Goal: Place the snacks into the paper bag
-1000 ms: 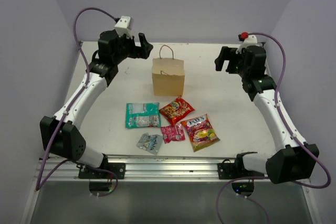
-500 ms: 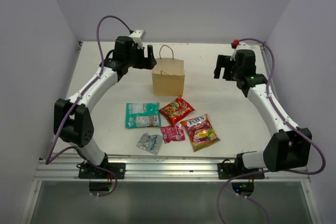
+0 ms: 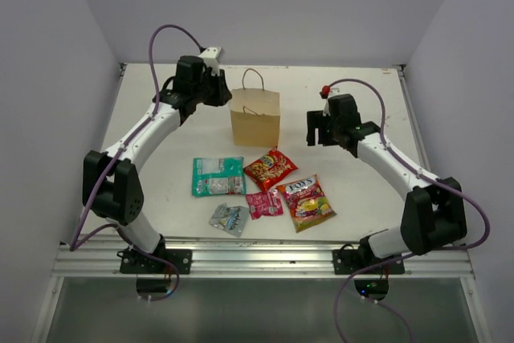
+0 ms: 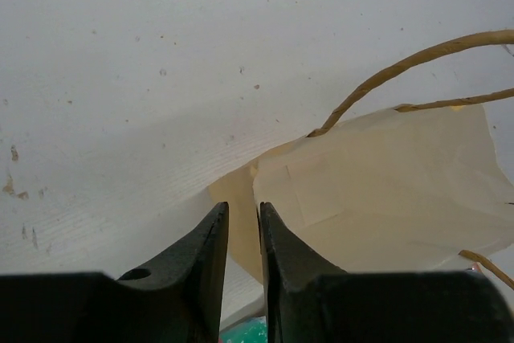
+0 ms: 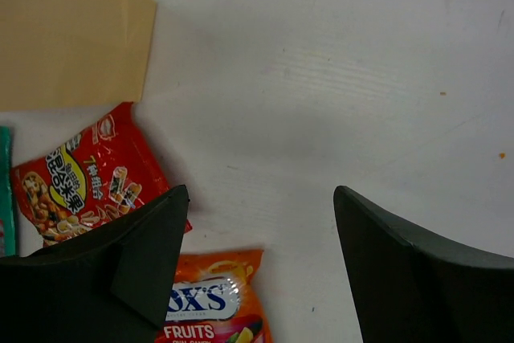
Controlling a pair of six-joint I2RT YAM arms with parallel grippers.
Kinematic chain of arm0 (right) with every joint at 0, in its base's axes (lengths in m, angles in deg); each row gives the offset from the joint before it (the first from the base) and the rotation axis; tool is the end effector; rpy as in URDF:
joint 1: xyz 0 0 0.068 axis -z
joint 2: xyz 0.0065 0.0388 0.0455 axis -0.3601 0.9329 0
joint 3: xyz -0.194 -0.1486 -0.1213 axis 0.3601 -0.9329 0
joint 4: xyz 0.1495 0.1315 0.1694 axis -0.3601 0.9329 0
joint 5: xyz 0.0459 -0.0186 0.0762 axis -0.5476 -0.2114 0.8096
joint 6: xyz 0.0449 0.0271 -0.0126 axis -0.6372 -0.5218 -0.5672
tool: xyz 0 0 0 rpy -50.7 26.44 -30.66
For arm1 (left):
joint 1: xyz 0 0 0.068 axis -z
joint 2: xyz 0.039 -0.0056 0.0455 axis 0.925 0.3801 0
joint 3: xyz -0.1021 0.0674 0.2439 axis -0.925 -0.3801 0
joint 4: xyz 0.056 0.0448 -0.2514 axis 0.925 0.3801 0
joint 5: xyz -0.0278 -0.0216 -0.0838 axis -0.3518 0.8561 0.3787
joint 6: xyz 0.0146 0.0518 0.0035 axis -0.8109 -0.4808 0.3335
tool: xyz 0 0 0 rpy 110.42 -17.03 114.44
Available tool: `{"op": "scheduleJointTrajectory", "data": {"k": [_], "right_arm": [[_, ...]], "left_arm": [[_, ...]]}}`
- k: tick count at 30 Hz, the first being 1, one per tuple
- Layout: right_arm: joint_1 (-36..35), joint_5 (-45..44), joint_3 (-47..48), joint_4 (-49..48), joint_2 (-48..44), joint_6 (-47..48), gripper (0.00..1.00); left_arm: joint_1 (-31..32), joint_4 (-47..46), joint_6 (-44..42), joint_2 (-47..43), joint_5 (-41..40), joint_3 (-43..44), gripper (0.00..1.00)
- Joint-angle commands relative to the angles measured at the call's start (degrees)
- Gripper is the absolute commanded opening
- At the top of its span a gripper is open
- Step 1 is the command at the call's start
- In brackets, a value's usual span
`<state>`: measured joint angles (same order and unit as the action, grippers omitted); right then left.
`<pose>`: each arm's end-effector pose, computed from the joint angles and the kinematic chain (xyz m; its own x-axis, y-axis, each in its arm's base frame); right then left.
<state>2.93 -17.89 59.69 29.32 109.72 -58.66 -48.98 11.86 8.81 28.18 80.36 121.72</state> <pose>0.2993 0.0963 0.2655 -0.6959 -0.0107 -0.7181 -0.1345 0.9841 0.1156 0.3690 -0.1322 0.3162 -0.5851 -0.0594 -0.8088 0.3416 0.8865 -0.3122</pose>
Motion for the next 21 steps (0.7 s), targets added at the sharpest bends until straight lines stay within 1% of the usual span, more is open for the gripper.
{"op": "scheduleJointTrajectory", "data": {"k": [1, 3, 5, 8, 11, 13, 17, 21], "right_arm": [[-1.1, 0.9, -3.5, 1.0, -0.9, -2.8, 0.77], [-1.2, 1.2, -6.6, 1.2, -2.2, -3.5, 0.78], [-1.3, 1.9, -9.8, 1.6, -4.4, -4.1, 0.79], [-1.3, 2.8, -13.8, 1.5, -7.2, -4.8, 0.8], [-1.4, 6.2, -16.6, 1.2, -8.5, -5.6, 0.82], [-1.5, 9.4, -17.5, 0.9, -8.4, -6.2, 0.82], [-3.2, 12.2, -18.3, 0.8, -6.9, -6.9, 0.82], [-5.3, 12.8, -18.5, 1.1, -4.1, -7.4, 0.82]], "left_arm": [[0.4, 0.3, -0.3, 0.0, 2.3, -0.4, 0.25], [0.6, 0.6, -0.5, 0.1, 2.6, -0.3, 0.2], [0.7, 0.9, -0.6, 0.1, 2.8, -0.2, 0.17], [1.0, 1.0, -0.7, 0.0, 3.0, 0.0, 0.16], [1.3, 1.5, -0.7, 0.1, 3.0, 0.2, 0.14], [1.4, 1.7, -0.9, 0.0, 2.8, 0.2, 0.13], [1.5, 2.1, -1.0, -0.2, 2.3, 0.4, 0.12], [1.5, 2.4, -1.2, -0.2, 2.3, 0.5, 0.12]]}}
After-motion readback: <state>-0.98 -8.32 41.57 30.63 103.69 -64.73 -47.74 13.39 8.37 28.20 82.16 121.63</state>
